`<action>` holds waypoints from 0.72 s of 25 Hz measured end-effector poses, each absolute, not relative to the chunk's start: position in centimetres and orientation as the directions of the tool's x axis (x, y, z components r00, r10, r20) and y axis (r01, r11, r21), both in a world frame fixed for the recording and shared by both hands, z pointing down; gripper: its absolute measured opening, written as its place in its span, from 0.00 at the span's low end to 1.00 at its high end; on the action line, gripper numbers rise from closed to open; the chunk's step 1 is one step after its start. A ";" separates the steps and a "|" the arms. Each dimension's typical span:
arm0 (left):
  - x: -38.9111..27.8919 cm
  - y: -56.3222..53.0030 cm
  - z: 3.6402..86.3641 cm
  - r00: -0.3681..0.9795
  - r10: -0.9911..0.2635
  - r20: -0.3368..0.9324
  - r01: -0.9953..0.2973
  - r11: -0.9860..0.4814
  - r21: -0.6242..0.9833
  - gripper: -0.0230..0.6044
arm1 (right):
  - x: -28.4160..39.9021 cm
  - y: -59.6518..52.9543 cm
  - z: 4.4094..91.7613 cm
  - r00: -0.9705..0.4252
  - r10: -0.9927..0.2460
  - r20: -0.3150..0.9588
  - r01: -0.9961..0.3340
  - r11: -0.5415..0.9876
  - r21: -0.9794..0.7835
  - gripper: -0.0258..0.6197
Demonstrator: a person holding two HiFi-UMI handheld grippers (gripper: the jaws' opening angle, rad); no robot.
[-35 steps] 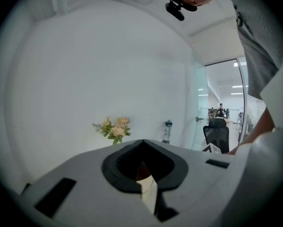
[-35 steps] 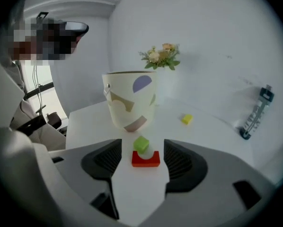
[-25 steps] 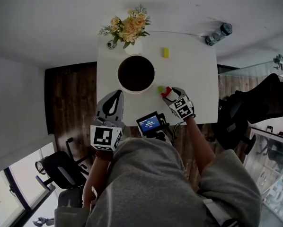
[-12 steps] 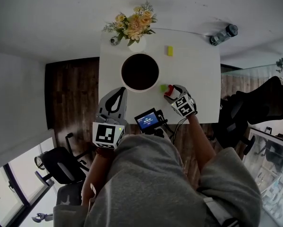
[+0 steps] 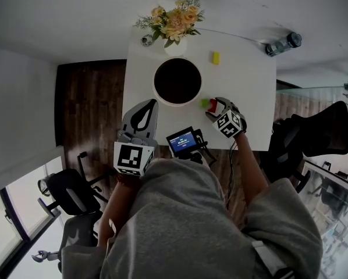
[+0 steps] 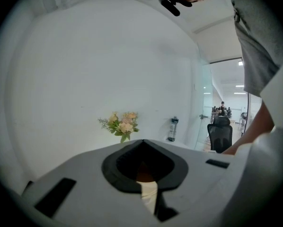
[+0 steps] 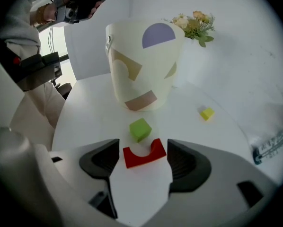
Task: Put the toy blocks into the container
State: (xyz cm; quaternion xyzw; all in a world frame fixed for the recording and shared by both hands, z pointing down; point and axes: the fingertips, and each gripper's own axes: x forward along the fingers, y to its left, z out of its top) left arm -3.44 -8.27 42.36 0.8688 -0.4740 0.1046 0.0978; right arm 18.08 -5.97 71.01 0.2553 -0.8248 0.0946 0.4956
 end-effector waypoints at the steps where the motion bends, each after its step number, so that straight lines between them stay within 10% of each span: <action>1: -3.4 -8.3 42.3 0.528 -0.804 0.273 -0.845 -0.531 0.072 0.05 | 18.1 -6.1 70.9 -0.377 -0.331 0.865 -0.506 0.856 0.107 0.51; 18: -4.1 -8.3 42.3 0.515 -0.816 0.263 -0.855 -0.512 0.085 0.05 | 19.0 -5.2 71.5 -0.302 -0.305 0.903 -0.431 0.889 0.156 0.49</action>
